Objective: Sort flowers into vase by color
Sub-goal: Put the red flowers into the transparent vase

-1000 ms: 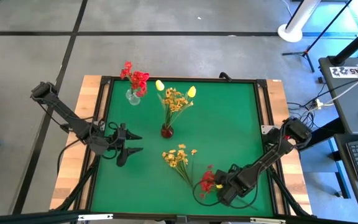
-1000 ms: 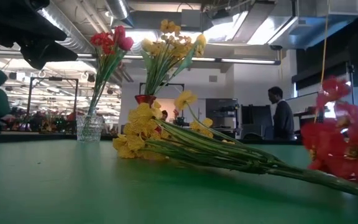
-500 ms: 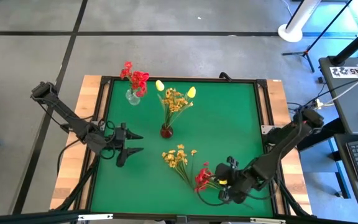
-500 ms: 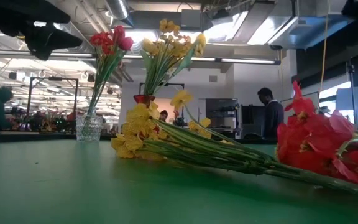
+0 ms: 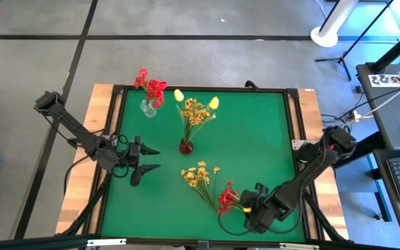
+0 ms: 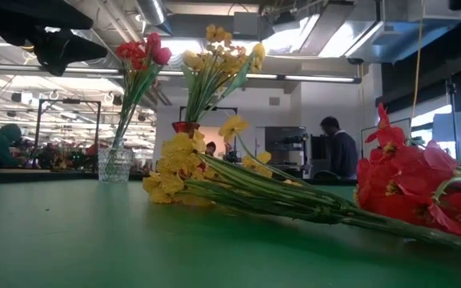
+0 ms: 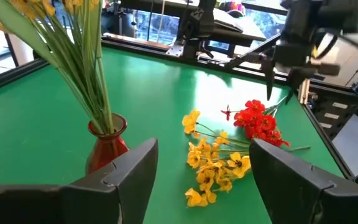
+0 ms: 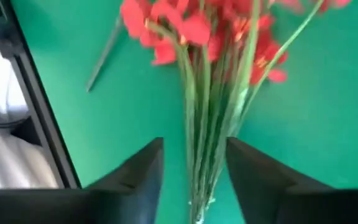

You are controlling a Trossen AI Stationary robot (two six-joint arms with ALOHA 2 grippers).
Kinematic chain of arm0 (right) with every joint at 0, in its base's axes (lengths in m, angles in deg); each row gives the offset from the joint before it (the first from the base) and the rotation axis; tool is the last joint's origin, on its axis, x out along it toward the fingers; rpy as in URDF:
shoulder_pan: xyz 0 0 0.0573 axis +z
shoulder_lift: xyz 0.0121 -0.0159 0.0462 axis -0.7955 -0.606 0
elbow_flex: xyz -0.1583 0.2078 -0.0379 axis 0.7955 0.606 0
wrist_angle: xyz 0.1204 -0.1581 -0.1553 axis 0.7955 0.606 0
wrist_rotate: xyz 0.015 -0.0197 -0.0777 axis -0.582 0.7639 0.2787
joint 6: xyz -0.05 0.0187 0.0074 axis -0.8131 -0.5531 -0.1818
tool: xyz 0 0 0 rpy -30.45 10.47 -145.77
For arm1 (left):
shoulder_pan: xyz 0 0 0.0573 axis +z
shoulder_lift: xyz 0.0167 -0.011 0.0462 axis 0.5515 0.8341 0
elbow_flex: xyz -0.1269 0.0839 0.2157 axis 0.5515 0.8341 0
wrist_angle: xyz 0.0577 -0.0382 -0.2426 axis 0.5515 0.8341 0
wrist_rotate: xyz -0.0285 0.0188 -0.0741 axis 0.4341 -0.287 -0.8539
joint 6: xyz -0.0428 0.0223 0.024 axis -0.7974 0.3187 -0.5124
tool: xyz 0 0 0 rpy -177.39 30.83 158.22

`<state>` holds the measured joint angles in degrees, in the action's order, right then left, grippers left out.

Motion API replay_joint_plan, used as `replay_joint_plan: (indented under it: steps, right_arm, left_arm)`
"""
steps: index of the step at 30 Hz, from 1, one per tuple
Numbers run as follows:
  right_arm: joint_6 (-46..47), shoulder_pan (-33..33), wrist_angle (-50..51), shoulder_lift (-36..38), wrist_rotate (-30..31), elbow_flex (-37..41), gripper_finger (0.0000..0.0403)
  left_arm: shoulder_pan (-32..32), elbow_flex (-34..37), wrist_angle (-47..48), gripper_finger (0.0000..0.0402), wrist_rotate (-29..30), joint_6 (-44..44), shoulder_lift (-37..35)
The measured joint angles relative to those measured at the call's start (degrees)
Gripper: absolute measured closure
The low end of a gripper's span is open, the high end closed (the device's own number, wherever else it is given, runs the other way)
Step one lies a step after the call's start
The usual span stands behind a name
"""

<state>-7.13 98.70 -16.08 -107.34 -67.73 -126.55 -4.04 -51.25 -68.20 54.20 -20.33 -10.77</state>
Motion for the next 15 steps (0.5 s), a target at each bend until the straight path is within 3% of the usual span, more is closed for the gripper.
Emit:
replay_joint_plan:
  steps: [4,8,12,15]
  right_arm:
    - [-0.05,0.02,-1.68,-2.95,-0.49,-0.07,0.0177]
    - [-0.09,-0.45,-0.53,-6.25,-0.98,0.02,0.0152]
    - [-0.37,-1.81,-0.40,-8.57,-3.25,-0.08,0.0155]
    - [-1.65,-2.47,0.32,-8.88,-4.94,-0.24,0.0188]
  left_arm:
    - [0.00,0.00,-0.02,0.0154,0.06,-0.09,0.00]
    - [0.00,0.00,-0.11,0.0154,0.07,-0.11,-0.01]
    - [0.00,0.00,-0.15,0.0154,0.07,-0.15,-0.02]
    - [0.00,0.00,-0.15,0.0154,0.09,-0.17,-0.01]
